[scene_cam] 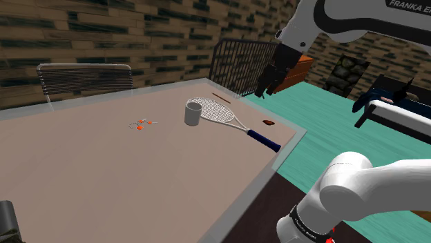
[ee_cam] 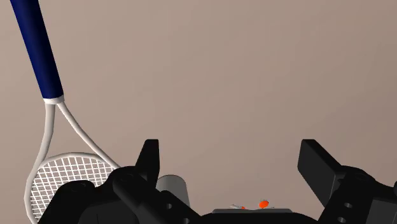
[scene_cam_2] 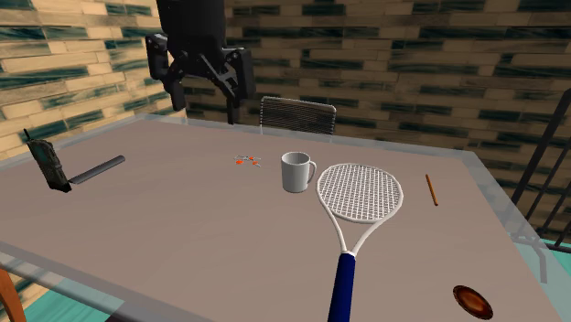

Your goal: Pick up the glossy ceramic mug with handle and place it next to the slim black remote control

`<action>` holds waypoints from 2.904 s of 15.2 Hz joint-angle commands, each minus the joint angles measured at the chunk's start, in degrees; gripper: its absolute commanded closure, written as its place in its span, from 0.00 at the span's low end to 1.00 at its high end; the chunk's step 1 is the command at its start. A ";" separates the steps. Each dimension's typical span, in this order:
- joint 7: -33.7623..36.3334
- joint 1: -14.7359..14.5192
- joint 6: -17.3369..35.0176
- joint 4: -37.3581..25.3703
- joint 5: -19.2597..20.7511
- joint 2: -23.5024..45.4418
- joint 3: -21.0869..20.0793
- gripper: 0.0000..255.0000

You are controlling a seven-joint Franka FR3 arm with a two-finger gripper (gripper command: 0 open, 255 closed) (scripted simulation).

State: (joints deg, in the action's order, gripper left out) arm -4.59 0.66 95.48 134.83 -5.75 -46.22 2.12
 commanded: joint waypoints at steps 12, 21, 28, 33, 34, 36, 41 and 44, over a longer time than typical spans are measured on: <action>-2.28 -1.03 14.12 -6.99 2.00 23.65 -1.61 0.00; -2.79 -1.54 20.34 -19.21 4.77 44.14 -2.73 0.00; -2.71 -2.25 21.33 -32.94 7.55 60.50 -3.12 0.00; -2.78 -2.85 20.95 -42.14 9.06 70.23 -3.04 0.00; -2.76 -2.83 21.60 -41.74 9.08 70.49 -3.03 0.00; -2.74 -2.80 22.91 -40.98 9.12 71.03 -3.00 0.00; -2.69 -2.75 25.20 -39.76 9.19 72.10 -2.95 0.00; -2.69 -2.75 25.19 -39.77 9.19 72.11 -2.95 0.00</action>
State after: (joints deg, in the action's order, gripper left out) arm -7.29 -2.09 120.64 95.06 3.44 25.88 -0.83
